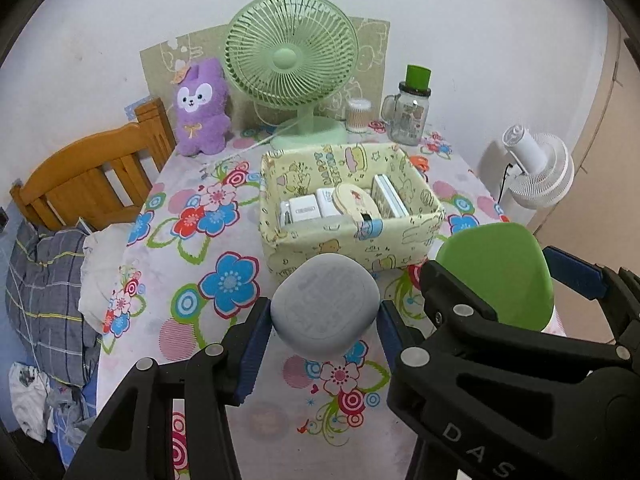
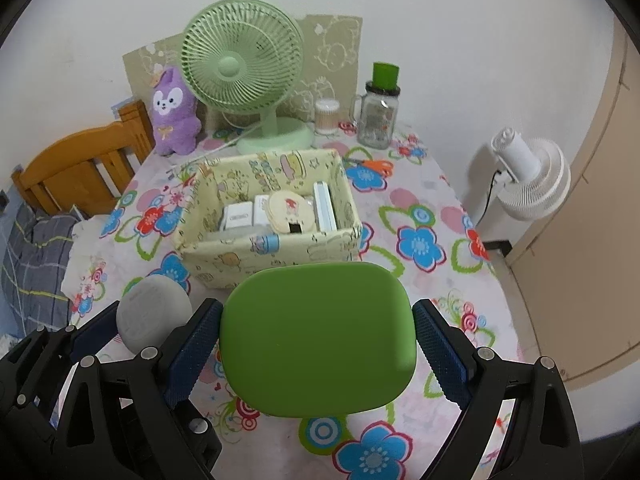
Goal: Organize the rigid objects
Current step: 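Carry the green case with right tool while left carries the white object into the box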
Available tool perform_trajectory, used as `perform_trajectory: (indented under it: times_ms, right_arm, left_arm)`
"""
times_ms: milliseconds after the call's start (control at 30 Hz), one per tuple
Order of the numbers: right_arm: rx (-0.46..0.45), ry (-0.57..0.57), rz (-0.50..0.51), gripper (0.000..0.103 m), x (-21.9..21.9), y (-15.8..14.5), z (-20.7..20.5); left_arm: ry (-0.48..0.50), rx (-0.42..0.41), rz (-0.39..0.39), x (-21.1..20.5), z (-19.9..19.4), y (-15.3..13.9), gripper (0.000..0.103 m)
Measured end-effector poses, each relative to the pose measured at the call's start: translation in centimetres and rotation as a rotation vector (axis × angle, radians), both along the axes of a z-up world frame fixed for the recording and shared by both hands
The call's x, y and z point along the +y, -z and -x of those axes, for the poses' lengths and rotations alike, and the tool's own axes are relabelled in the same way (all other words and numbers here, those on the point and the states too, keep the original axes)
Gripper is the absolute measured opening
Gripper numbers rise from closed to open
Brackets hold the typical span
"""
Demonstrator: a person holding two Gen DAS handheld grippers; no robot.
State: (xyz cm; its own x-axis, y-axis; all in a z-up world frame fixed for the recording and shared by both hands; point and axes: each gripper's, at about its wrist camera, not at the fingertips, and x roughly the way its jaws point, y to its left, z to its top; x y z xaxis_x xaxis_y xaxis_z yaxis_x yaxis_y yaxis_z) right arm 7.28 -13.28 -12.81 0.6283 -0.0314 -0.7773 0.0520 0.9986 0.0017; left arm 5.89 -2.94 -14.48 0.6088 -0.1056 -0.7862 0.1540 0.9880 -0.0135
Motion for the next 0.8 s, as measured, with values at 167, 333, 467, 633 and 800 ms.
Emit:
perform_trajectory:
  times_ms: [167,333,467,633,800]
  right_arm:
    - [-0.024,-0.018,-0.01,0.095,0.2,-1.3,-0.3]
    - [-0.051,-0.028,-0.013,0.095,0.4,-2.3,-0.7]
    - [-0.059,-0.029,-0.02,0.095,0.3,-2.8,-1.4]
    - [-0.062,-0.025,-0.03,0.095,0.1,-3.0,-2.5]
    - [-0.066,-0.028,-0.028,0.095,0.2,-3.1,-4.1]
  left_arm:
    - [-0.004,-0.026,0.007,0.0,-0.1,-1.3,0.056]
    - [-0.01,-0.052,0.002,0.1,-0.5,-2.4,0.056]
    - [-0.016,-0.062,-0.004,0.0,-0.9,-2.8,0.056]
    - [-0.02,-0.071,-0.012,-0.2,-2.1,-3.1,0.056]
    - [-0.025,-0.075,-0.01,-0.2,-3.6,-3.2,0.056]
